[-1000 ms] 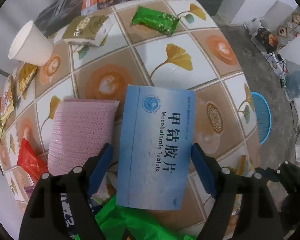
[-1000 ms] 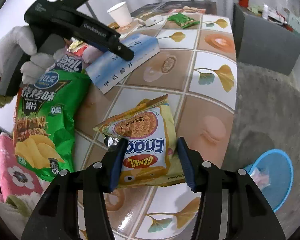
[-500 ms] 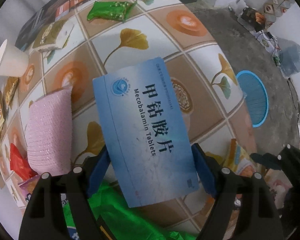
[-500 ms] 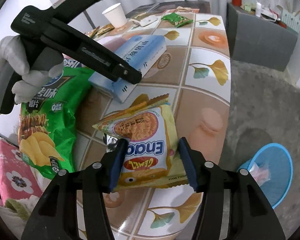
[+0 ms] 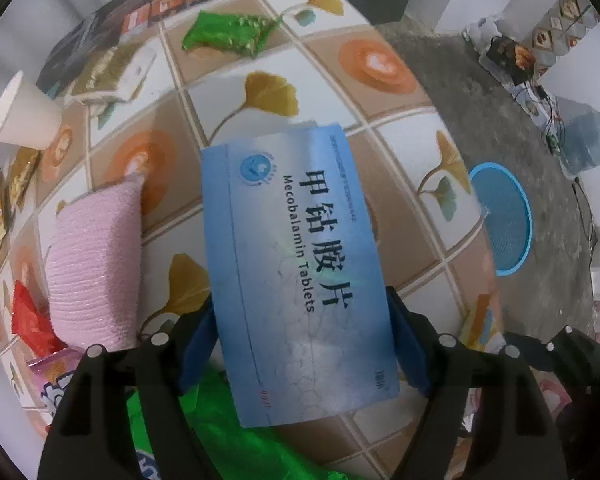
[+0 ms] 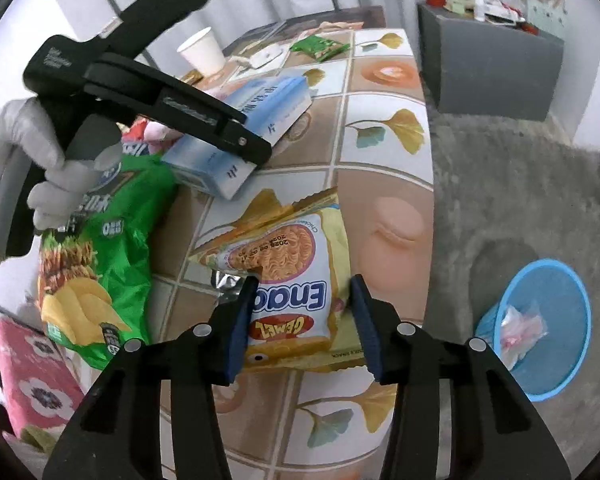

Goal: Collect trash
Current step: 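Carry box and packet over the blue wastebasket and open both grippers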

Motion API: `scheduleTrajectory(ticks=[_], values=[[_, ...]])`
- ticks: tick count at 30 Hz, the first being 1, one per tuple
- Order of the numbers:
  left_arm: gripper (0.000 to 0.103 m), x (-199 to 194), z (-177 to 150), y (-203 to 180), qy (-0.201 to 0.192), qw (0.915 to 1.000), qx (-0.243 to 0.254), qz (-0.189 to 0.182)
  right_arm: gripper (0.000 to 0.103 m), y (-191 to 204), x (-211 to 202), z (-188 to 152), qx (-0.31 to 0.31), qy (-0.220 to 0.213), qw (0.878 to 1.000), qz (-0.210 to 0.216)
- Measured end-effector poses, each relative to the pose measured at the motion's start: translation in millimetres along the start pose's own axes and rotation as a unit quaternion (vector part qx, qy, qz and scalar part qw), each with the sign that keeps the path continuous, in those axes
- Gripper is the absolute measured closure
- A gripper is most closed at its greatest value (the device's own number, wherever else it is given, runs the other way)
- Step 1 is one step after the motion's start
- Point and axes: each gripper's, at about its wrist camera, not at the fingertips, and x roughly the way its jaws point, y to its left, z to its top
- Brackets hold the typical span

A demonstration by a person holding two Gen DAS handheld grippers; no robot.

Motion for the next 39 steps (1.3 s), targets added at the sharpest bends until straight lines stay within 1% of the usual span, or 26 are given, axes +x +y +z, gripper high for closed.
scheduleTrajectory(ticks=[8, 17, 22, 30, 35, 39], values=[[0.029, -35, -1, -5, -0.041, 0.9991, -0.007, 0.009, 0.062, -6, -7, 2, 0.027, -0.011, 1.0, 0.01], [0.029, -73, -9, -8, -0.072, 0.9973, -0.017, 0.004, 0.062, 0, -43, 2, 0.028, -0.041, 0.999, -0.003], [0.029, -97, -19, -17, -0.089, 0.996, -0.013, -0.003, 0.062, 3, -65, 1, 0.026, -0.057, 0.998, -0.013], [0.029, -140, -34, -44, -0.124, 0.9922, 0.003, -0.014, 0.062, 4, -104, -9, 0.026, -0.089, 0.995, -0.03], [0.029, -159, -40, -73, -0.138, 0.99, 0.022, -0.021, 0.062, -2, -125, -19, 0.033, -0.106, 0.993, -0.04], [0.029, -168, -42, -103, -0.143, 0.9885, 0.042, -0.028, 0.062, -13, -141, -30, 0.045, -0.12, 0.991, -0.049]])
